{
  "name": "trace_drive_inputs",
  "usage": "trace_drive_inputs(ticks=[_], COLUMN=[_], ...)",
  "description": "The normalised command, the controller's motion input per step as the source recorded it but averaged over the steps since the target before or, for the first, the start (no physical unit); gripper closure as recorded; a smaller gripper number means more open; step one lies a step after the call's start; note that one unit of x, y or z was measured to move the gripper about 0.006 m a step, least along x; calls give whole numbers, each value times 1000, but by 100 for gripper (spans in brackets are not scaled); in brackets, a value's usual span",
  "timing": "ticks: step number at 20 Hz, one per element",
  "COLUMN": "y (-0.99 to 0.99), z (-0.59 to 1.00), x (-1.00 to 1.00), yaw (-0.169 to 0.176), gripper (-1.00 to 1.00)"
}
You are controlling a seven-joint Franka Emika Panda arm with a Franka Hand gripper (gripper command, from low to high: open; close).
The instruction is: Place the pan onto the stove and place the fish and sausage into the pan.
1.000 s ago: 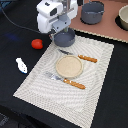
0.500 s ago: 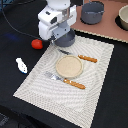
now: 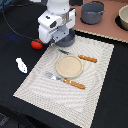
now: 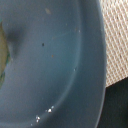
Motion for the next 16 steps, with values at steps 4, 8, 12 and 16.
trace_drive_inputs(ticks=[4,8,12,16], y=[0,0,3,0], z=[0,-19,-42,-51], x=[14,4,54,28], yaw=[2,2,5,2], gripper=[100,100,100,100])
